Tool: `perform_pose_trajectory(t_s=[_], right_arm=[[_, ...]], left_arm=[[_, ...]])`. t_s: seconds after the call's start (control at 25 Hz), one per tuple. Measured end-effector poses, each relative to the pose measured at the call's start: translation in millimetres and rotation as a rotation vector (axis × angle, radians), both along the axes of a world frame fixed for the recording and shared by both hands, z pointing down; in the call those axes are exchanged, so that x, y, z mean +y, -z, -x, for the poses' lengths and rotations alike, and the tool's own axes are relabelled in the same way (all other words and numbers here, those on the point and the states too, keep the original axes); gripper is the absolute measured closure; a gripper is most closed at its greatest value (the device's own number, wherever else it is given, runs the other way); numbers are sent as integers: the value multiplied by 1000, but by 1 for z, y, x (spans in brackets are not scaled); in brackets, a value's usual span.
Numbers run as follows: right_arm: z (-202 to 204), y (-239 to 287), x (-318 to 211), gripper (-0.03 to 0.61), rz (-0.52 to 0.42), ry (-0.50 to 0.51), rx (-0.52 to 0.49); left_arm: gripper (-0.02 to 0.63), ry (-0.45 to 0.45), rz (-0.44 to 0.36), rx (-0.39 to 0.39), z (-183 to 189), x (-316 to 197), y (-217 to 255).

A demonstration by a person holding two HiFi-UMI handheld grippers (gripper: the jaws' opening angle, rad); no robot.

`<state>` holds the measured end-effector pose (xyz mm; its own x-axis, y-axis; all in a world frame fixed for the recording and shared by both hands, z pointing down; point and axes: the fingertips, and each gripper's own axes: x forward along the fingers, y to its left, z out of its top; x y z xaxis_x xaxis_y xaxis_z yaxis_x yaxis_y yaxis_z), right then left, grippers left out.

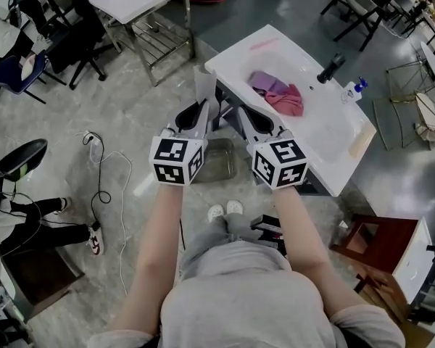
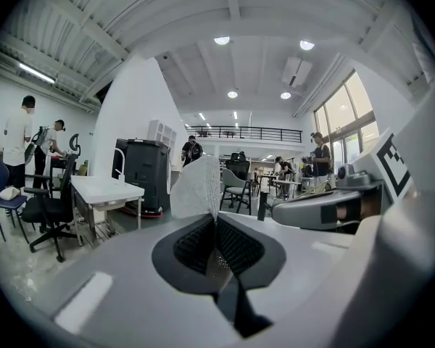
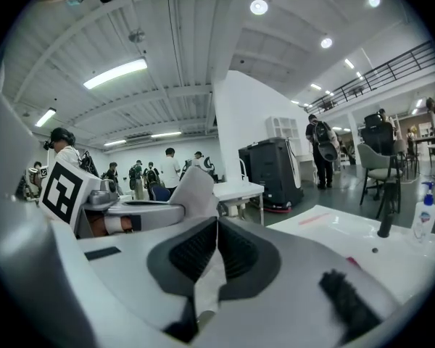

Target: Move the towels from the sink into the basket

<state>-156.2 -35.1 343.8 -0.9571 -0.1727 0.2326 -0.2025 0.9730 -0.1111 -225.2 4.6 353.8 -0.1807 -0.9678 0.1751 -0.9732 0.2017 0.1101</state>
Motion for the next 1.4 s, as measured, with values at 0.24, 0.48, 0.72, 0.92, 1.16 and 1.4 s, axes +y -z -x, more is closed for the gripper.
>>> perform_pose_trajectory(t_s=[0.24, 0.48, 0.72, 0.92, 1.16, 1.4], right_arm=[[12, -24, 8, 560, 10, 63, 45], [12, -56, 11, 560, 28, 119, 98], [12, -91, 3, 560, 57, 130, 131], [13, -113, 0, 560, 53, 156, 156], [15, -144, 0, 560, 74, 174, 182], [14, -178, 2, 560, 105, 189, 214]], left_arm=[[598, 27, 24, 0, 9, 6, -18], [598, 44, 68, 18, 8, 7, -49], [598, 49, 107, 62, 1, 6, -88], [598, 53, 134, 88, 1, 4, -117], [598, 72, 159, 123, 3, 2, -150], [598, 75, 192, 156, -4, -1, -185]])
